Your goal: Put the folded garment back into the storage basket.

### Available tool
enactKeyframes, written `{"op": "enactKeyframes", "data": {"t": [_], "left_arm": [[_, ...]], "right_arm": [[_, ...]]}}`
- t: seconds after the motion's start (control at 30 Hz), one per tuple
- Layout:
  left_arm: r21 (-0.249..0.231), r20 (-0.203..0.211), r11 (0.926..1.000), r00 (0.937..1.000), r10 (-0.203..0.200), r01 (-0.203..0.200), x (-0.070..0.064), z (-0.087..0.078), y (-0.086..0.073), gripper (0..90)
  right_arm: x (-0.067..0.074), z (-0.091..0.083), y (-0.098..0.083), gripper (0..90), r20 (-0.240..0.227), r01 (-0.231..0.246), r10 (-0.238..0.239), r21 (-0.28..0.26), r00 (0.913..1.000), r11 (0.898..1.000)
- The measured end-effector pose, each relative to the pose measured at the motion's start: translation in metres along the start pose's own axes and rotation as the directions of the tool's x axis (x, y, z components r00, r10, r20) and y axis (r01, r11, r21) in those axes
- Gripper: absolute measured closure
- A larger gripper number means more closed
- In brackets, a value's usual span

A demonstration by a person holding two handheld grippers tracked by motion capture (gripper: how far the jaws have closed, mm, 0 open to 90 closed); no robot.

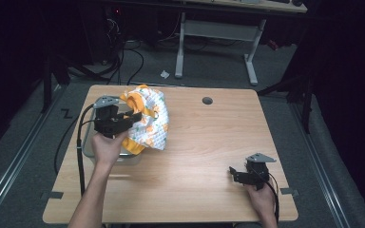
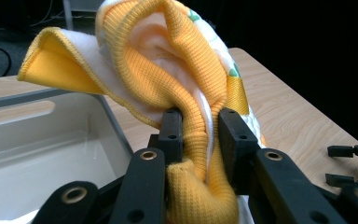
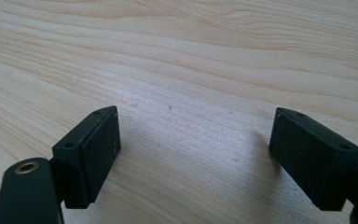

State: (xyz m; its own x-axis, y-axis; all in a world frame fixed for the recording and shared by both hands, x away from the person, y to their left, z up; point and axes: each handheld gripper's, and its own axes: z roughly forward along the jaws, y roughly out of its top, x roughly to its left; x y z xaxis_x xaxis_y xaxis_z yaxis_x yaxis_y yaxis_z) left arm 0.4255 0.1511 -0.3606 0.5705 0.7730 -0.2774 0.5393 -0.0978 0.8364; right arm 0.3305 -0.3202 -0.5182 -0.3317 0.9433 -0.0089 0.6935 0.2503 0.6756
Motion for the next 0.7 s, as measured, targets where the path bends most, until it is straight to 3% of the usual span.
{"op": "enactKeyframes", "data": {"t": [0.7], "left_arm": [[-0.003,-0.053,0.9995,0.9981,-0.032,0.031,0.025,-0.02,-0.006,72.9]], "right_arm": [[0.0,0.0,0.0,16.5,0.0,0.0,0.0,0.0,1.0,1.0]]}}
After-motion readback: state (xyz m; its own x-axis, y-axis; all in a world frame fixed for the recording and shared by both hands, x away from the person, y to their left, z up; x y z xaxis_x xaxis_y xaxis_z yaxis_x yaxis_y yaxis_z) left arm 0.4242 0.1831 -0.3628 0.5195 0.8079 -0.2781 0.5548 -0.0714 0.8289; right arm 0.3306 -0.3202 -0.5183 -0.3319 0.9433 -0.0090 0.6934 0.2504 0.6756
